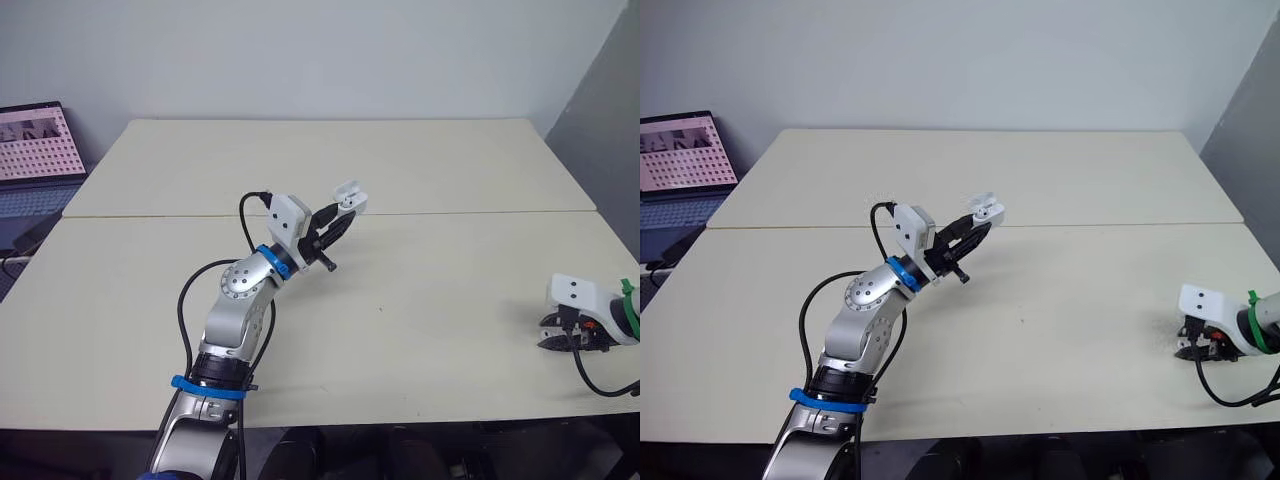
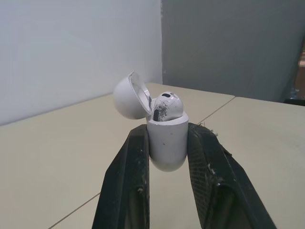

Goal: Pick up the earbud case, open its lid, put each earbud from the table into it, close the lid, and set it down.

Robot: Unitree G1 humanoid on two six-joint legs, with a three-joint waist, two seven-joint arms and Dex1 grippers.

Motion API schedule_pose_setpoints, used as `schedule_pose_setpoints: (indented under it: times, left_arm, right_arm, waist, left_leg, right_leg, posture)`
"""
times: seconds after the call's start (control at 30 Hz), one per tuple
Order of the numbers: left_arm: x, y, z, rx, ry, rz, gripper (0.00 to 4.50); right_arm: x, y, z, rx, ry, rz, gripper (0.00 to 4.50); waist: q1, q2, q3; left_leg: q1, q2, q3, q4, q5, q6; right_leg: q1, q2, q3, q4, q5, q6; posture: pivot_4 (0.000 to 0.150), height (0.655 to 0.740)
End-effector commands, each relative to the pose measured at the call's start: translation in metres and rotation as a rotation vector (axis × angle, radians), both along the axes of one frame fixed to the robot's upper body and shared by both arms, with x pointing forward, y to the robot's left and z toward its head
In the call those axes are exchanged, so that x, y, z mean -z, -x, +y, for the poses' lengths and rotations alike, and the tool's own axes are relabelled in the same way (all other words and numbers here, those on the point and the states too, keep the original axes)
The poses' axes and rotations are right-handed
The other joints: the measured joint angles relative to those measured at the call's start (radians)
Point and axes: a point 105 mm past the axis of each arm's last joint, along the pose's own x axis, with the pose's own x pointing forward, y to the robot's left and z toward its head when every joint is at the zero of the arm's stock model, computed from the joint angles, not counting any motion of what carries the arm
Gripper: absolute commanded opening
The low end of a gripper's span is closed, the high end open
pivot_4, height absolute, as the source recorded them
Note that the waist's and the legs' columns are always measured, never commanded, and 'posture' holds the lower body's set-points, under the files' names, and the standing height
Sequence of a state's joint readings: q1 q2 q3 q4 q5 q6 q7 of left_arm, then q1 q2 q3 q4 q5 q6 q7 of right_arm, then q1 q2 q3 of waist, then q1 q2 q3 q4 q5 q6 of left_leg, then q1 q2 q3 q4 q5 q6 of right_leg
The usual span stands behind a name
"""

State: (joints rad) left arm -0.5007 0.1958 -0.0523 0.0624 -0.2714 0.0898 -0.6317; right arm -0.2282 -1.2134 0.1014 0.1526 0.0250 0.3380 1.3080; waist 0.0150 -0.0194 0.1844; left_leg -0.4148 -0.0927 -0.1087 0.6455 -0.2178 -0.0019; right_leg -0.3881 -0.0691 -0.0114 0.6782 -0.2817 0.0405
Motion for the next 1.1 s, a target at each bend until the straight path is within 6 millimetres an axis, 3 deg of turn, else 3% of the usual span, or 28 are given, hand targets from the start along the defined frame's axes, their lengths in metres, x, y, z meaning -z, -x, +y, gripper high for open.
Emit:
schedule_pose_setpoints:
  times: [0.03,0.23,0.33,0.43,0.53,0.6,0.7,0.73,0.83,0.9,0.97,1.1]
  left_arm:
    - [-0.018,0.004,-0.001,0.001,0.027,-0.064,0.73]
    - [-0.018,0.004,0.0,0.0,0.026,-0.061,0.73]
    - [-0.017,0.003,0.0,0.0,0.026,-0.059,0.73]
    - [-0.017,0.004,0.0,0.002,0.029,-0.059,0.73]
    - [-0.018,0.004,-0.001,0.008,0.031,-0.059,0.73]
    - [-0.018,0.004,-0.002,0.015,0.033,-0.058,0.73]
    - [-0.018,0.006,-0.005,0.034,0.041,-0.054,0.73]
    - [-0.018,0.008,-0.007,0.051,0.051,-0.048,0.73]
    - [-0.019,0.013,-0.013,0.104,0.069,-0.031,0.73]
    - [-0.02,0.017,-0.017,0.145,0.081,-0.013,0.73]
    - [-0.021,0.019,-0.02,0.176,0.1,0.013,0.73]
    - [-0.024,0.023,-0.025,0.229,0.126,0.056,0.73]
  right_arm:
    - [0.005,0.005,-0.007,-0.005,0.045,0.031,2.11]
    - [0.003,-0.002,-0.003,-0.01,0.036,-0.007,2.11]
    - [0.002,-0.003,-0.002,-0.013,0.035,-0.008,1.51]
    - [-0.002,-0.003,0.0,-0.012,0.009,-0.011,0.48]
    - [-0.011,-0.01,0.009,-0.001,-0.043,-0.04,0.37]
    - [-0.025,-0.02,0.027,-0.002,-0.126,-0.086,0.37]
    - [-0.053,-0.037,0.073,-0.01,-0.348,-0.181,0.37]
    - [-0.075,-0.05,0.101,-0.003,-0.509,-0.27,0.37]
    - [-0.134,-0.071,0.156,0.043,-0.868,-0.452,0.37]
    - [-0.161,-0.075,0.176,0.064,-1.003,-0.543,0.37]
    - [-0.175,-0.075,0.19,0.08,-1.086,-0.578,0.37]
    - [-0.183,-0.073,0.21,0.099,-1.186,-0.583,0.37]
  waist:
    - [0.005,0.0,0.0]
    - [0.008,0.0,0.0]
    - [0.007,0.0,0.0]
    - [0.007,0.0,0.0]
    - [0.006,0.0,0.0]
    - [0.003,0.0,0.0]
    - [-0.006,0.0,0.0]
    - [-0.01,0.0,0.0]
    - [-0.018,-0.001,0.001]
    - [-0.014,-0.001,0.0]
    - [0.002,-0.001,0.0]
    - [0.01,-0.001,0.0]
  left_leg:
    - [0.0,0.0,0.0,0.0,0.0,0.0]
    - [0.0,0.0,0.0,0.0,0.0,0.0]
    - [0.0,0.0,0.0,0.0,0.0,0.0]
    - [0.0,0.0,0.001,0.0,0.0,0.0]
    - [0.0,0.0,0.001,0.0,0.0,0.0]
    - [0.0,0.0,0.001,0.0,0.0,0.0]
    - [0.0,0.001,0.001,0.0,0.0,0.0]
    - [0.0,0.001,0.0,0.0,0.0,0.0]
    - [0.0,0.002,0.0,-0.001,0.001,-0.001]
    - [-0.001,0.002,-0.002,-0.001,0.001,-0.003]
    - [-0.002,0.001,-0.003,-0.001,0.002,-0.003]
    - [-0.003,-0.002,-0.003,0.0,0.002,-0.003]
  right_leg:
    - [0.0,0.0,0.0,0.0,0.0,0.0]
    - [0.0,0.0,0.0,0.0,0.0,0.0]
    - [0.0,0.0,0.0,0.0,0.0,0.0]
    - [0.0,0.0,0.0,0.0,0.0,0.0]
    - [0.0,0.0,0.0,0.0,0.0,0.0]
    - [0.0,0.0,0.001,0.0,0.0,0.0]
    - [-0.001,0.001,0.001,0.0,0.0,0.0]
    - [-0.001,0.001,0.0,0.001,0.0,0.0]
    - [-0.002,0.001,0.001,0.001,0.001,-0.001]
    - [-0.002,0.001,0.0,0.002,0.001,-0.002]
    - [-0.003,0.001,-0.001,0.001,0.001,-0.002]
    - [-0.002,-0.001,0.0,-0.001,0.001,-0.002]
  posture:
    - [0.15,0.74]
    - [0.15,0.74]
    - [0.15,0.74]
    - [0.15,0.74]
    - [0.15,0.74]
    - [0.15,0.74]
    - [0.15,0.74]
    - [0.15,0.74]
    - [0.15,0.74]
    - [0.15,0.74]
    - [0.15,0.74]
    - [0.15,0.74]
